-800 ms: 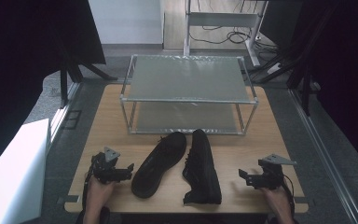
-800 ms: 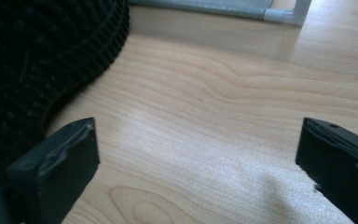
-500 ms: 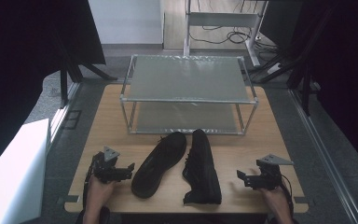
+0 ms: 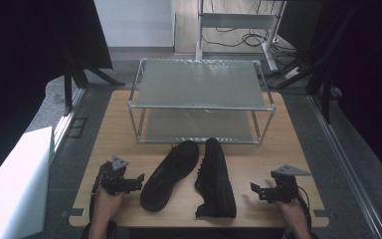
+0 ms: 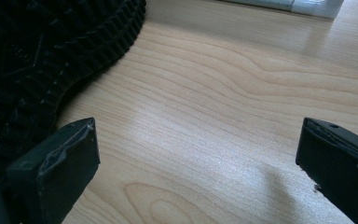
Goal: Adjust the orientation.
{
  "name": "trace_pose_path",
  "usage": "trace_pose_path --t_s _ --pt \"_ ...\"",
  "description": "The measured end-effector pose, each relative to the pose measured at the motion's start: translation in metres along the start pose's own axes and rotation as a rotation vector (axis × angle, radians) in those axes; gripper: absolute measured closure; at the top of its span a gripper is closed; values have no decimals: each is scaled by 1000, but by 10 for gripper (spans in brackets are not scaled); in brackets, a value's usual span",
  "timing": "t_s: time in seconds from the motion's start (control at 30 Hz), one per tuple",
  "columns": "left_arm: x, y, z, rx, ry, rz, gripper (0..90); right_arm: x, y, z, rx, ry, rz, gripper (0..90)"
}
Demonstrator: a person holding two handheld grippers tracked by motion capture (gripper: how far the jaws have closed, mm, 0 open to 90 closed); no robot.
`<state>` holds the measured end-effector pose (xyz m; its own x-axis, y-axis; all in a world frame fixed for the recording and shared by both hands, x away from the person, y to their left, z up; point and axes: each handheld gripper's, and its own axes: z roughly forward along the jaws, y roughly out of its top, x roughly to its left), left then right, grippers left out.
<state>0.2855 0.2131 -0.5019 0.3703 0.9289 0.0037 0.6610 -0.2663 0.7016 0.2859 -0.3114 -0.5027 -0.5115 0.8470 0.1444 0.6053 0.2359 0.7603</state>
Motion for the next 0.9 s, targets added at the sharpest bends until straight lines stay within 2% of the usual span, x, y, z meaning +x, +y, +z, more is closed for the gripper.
trace_pose_path --t_s 0.17,0.27,0.37,0.57,0.67,0.77,0.8,0.9 --pt "1 -1 1 3 -7 0 0 0 0 1 4 2 2 0" --pt "0 -1 3 17 -14 14 0 1 0 1 6 2 1 0" --pt "-5 -1 4 34 -31 48 0 0 -1 1 10 0 3 0" --pt "-9 -1 1 27 -43 60 3 1 -1 2 14 2 5 0" --pt "-15 -3 -1 34 -65 69 4 1 -1 2 14 2 5 0" --pt "-25 -2 -3 38 -83 92 1 0 -1 2 13 2 5 0" --pt "-30 -1 -4 46 -89 115 1 0 -1 1 12 1 5 0" --pt "-37 -1 -5 51 -101 132 1 0 -1 1 12 2 7 0"
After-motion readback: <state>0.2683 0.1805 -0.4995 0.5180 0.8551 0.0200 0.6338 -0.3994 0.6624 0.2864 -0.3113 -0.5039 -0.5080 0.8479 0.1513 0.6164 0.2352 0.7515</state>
